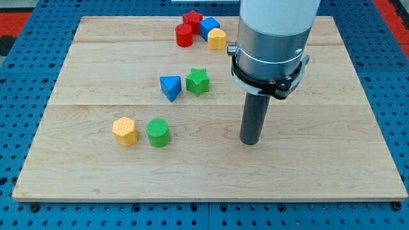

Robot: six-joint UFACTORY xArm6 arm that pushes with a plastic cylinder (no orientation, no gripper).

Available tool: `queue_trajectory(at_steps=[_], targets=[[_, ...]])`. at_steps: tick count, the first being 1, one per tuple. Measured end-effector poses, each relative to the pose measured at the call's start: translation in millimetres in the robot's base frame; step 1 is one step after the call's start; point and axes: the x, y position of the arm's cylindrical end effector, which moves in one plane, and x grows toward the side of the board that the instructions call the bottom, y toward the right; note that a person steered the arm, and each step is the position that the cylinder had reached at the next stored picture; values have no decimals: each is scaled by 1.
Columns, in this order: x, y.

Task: Move the yellow hexagon to the left of the red circle

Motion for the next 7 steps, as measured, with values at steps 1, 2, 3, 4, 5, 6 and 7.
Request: queue_trajectory(at_steps=[1,2,3,4,5,6,7], targets=[[22,-44],[28,-133],[47,-168],[42,-172],[-10,-210],[-36,-196],[-64,-240]])
